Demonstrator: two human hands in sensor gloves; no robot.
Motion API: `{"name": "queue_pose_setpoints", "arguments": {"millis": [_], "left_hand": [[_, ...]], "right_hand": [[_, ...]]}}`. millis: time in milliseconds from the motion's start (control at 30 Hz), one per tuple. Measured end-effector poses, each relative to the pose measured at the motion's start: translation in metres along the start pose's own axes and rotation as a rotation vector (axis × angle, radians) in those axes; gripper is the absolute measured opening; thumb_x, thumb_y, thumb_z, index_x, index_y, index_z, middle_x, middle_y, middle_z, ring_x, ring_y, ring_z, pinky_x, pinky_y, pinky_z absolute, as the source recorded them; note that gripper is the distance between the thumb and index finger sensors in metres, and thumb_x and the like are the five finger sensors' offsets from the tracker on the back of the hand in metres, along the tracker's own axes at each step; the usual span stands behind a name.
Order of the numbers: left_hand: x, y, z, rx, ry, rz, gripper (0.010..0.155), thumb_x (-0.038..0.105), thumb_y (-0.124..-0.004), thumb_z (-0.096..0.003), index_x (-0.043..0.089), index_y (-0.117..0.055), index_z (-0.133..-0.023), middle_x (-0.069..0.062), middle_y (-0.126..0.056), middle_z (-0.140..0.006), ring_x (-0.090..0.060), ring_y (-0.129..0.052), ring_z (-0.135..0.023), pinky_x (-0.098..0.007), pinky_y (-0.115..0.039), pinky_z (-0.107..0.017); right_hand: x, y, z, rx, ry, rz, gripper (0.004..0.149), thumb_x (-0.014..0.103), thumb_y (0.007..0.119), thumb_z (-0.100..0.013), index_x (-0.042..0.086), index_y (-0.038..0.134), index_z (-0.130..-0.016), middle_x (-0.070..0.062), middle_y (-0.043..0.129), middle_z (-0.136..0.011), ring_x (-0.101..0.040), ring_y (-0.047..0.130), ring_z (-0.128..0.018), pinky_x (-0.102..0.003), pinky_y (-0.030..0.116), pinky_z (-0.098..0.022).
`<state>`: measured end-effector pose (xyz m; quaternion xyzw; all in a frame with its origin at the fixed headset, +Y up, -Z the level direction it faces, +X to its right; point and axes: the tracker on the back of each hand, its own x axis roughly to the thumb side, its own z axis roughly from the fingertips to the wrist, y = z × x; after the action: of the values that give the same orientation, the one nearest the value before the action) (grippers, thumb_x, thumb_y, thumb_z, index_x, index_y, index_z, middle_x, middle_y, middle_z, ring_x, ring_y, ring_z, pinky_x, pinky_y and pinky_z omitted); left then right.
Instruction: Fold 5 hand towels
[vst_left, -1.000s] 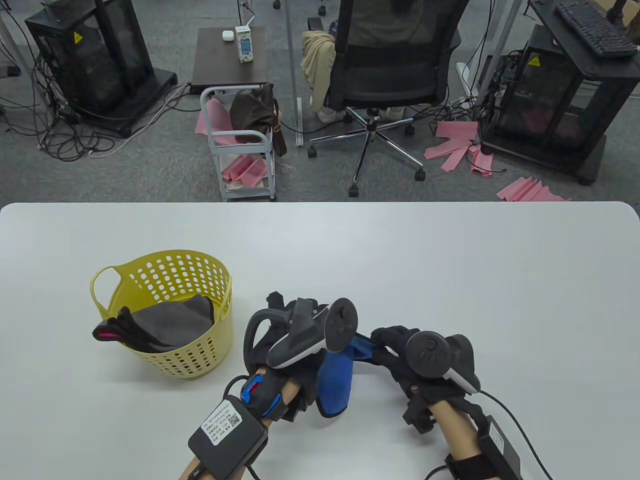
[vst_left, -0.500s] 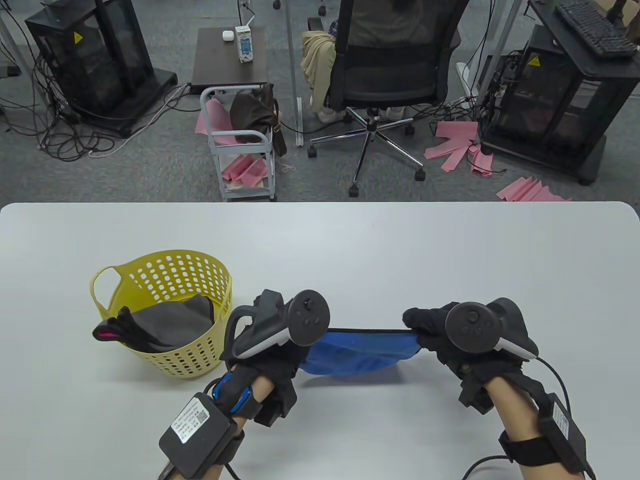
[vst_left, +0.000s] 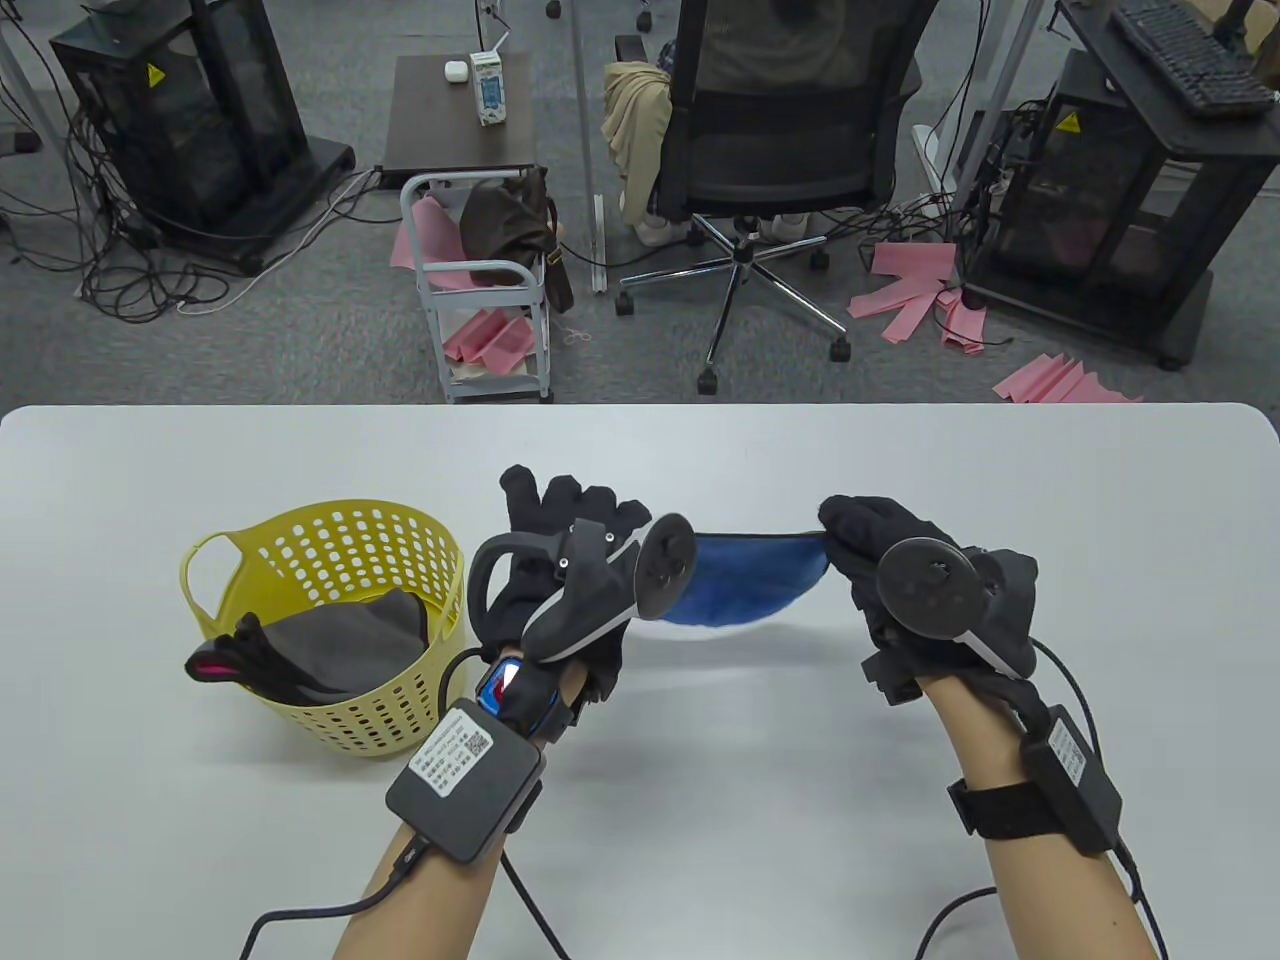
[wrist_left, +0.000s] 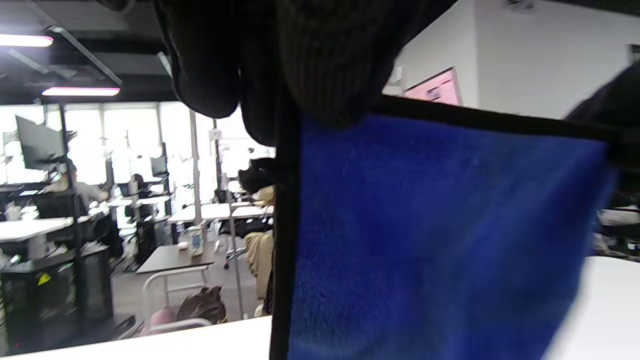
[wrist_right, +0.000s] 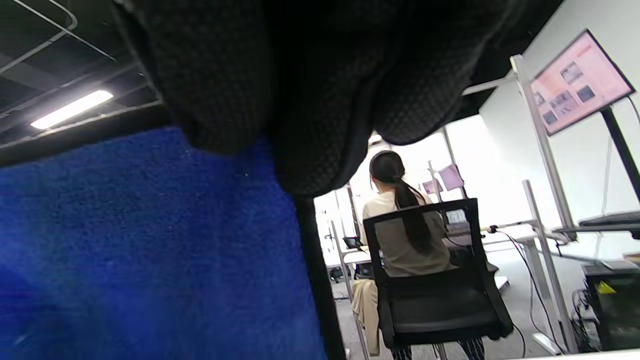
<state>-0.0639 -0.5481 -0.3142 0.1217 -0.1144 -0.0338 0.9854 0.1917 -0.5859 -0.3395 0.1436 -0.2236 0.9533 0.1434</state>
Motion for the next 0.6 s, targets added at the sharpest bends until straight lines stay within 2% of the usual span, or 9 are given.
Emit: {"name": "queue_pose_setpoints", "arguments": {"millis": [100, 200, 300, 400, 600], "left_hand": [[0.011, -0.031, 0.024, -0.039, -0.047, -0.055, 0.041, 0.033, -0.085, -0.051, 0.032, -0.09, -0.092, -0.003, -0.093, -0.096, -0.037, -0.087, -0.096, -0.071, -0.05, -0.075], [0.021, -0.082, 0.047, -0.166, -0.091, -0.092, 0.041, 0.034, -0.084, -0.0509, 0.033, -0.09, -0.092, 0.0, -0.094, -0.095, -0.035, -0.088, -0.095, -0.071, -0.052, -0.074], [0.019, -0.116, 0.06, -0.308, -0.086, 0.008, 0.041, 0.034, -0.084, -0.0507, 0.032, -0.09, -0.091, -0.001, -0.095, -0.094, -0.035, -0.088, -0.095, -0.07, -0.052, -0.074], [0.01, -0.131, 0.072, -0.375, -0.073, 0.114, 0.041, 0.034, -0.084, -0.0506, 0.031, -0.091, -0.091, -0.001, -0.095, -0.094, -0.036, -0.089, -0.094, -0.07, -0.052, -0.074], [0.001, -0.135, 0.084, -0.426, -0.11, 0.213, 0.043, 0.034, -0.08, -0.0481, 0.031, -0.09, -0.09, 0.0, -0.097, -0.09, -0.035, -0.089, -0.093, -0.07, -0.051, -0.075]], "right_hand": [[-0.001, 0.019, 0.02, 0.137, -0.001, 0.022, 0.034, 0.031, 0.093, -0.047, 0.025, 0.088, -0.08, -0.002, 0.092, -0.088, -0.013, 0.105, -0.063, -0.039, 0.087, -0.059], [0.001, 0.056, 0.051, 0.385, 0.02, 0.06, 0.033, 0.031, 0.093, -0.048, 0.025, 0.088, -0.08, -0.002, 0.092, -0.088, -0.015, 0.104, -0.065, -0.041, 0.085, -0.059], [0.006, 0.081, 0.075, 0.529, 0.001, 0.112, 0.033, 0.032, 0.093, -0.048, 0.025, 0.088, -0.08, -0.002, 0.092, -0.088, -0.016, 0.103, -0.066, -0.04, 0.085, -0.059], [0.009, 0.091, 0.091, 0.609, -0.014, 0.107, 0.034, 0.031, 0.092, -0.049, 0.024, 0.088, -0.081, -0.003, 0.092, -0.088, -0.016, 0.103, -0.066, -0.041, 0.084, -0.06], [0.008, 0.095, 0.108, 0.652, -0.031, 0.084, 0.034, 0.03, 0.09, -0.05, 0.023, 0.087, -0.083, -0.004, 0.093, -0.088, -0.017, 0.104, -0.065, -0.042, 0.083, -0.06]]}}
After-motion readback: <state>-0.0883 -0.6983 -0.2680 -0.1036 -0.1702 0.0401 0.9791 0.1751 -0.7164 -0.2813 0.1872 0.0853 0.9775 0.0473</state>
